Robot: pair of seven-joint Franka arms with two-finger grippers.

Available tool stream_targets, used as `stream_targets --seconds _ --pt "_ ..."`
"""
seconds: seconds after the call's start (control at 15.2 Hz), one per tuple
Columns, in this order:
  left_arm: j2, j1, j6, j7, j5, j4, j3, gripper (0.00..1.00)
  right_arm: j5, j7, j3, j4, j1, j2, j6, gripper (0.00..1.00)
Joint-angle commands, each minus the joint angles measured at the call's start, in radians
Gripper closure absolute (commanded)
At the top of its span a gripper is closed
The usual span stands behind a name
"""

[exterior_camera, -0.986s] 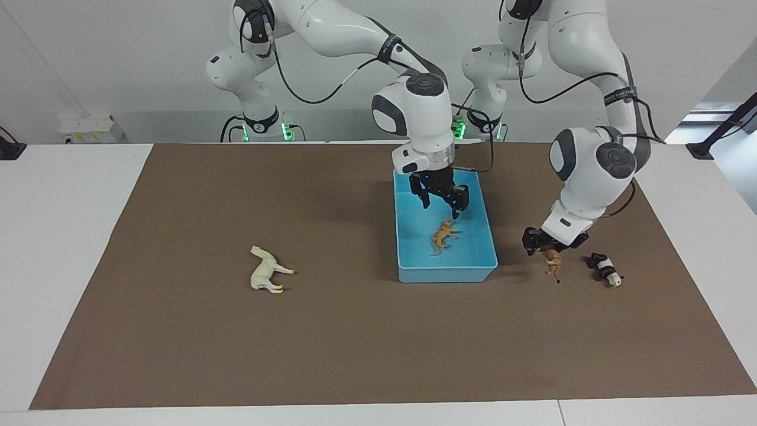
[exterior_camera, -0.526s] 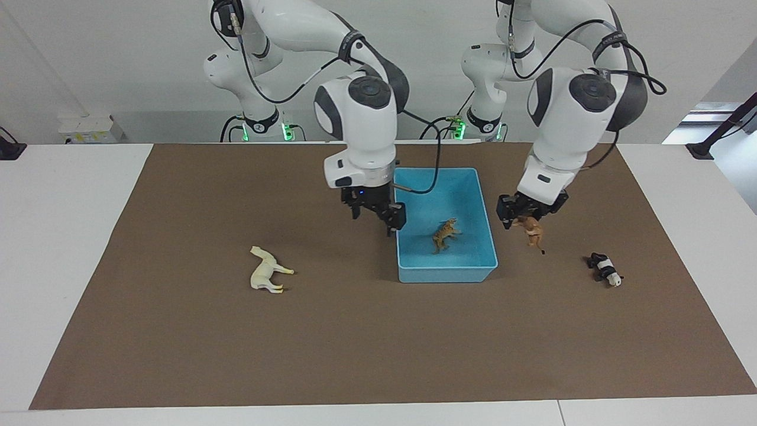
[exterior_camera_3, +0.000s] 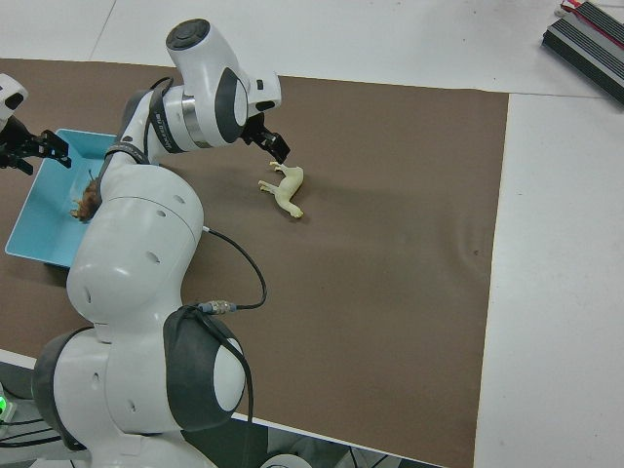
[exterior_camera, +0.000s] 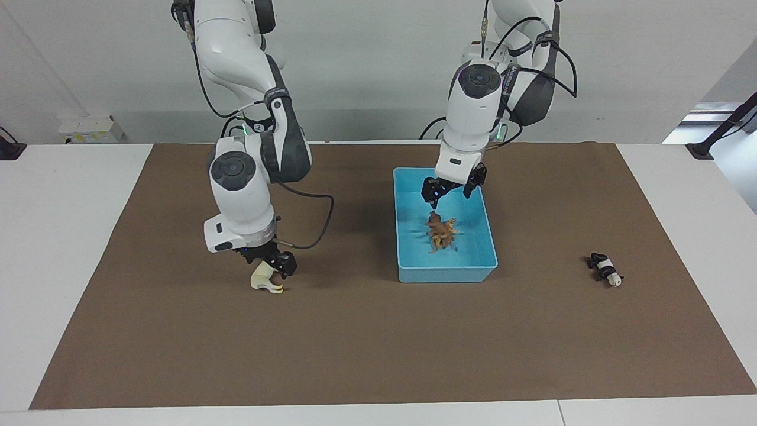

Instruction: Put all toys into storage box

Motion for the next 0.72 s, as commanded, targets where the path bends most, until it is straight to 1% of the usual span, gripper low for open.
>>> stream_targets --seconds 0.0,0.07,0.26,0.39,0.46,0.53,0.66 --pt "-0.041 0.021 0.037 0.013 0.016 -0.049 0.011 0.0 -0.018 -0.063 0.014 -0.131 -0.023 -0.045 0.103 0.0" --pt "-0.04 0.054 0.045 0.053 0.016 -0.049 0.016 0.0 -0.018 -0.078 0.014 -0.144 -0.035 -0.044 0.119 0.0" --pt "-0.029 0.223 0.084 0.364 0.017 -0.043 0.016 0.0 -0.02 -0.092 0.015 -0.156 -0.032 -0.036 0.133 0.0" --pt "-0.02 0.341 0.159 0.547 0.016 -0.043 0.013 0.0 -0.018 -0.125 0.015 -0.191 -0.035 -0.036 0.185 0.0" --pt "-0.008 0.387 0.184 0.594 0.014 -0.037 0.011 0.0 -0.018 -0.125 0.014 -0.211 -0.035 -0.034 0.206 0.0" --pt "0.017 0.421 0.19 0.622 0.006 -0.02 0.011 0.0 -0.02 -0.126 0.015 -0.226 -0.031 -0.033 0.223 0.0" --pt "0.095 0.505 0.187 0.673 0.006 0.053 0.01 0.0 -0.02 -0.147 0.015 -0.236 -0.031 -0.025 0.239 0.0"
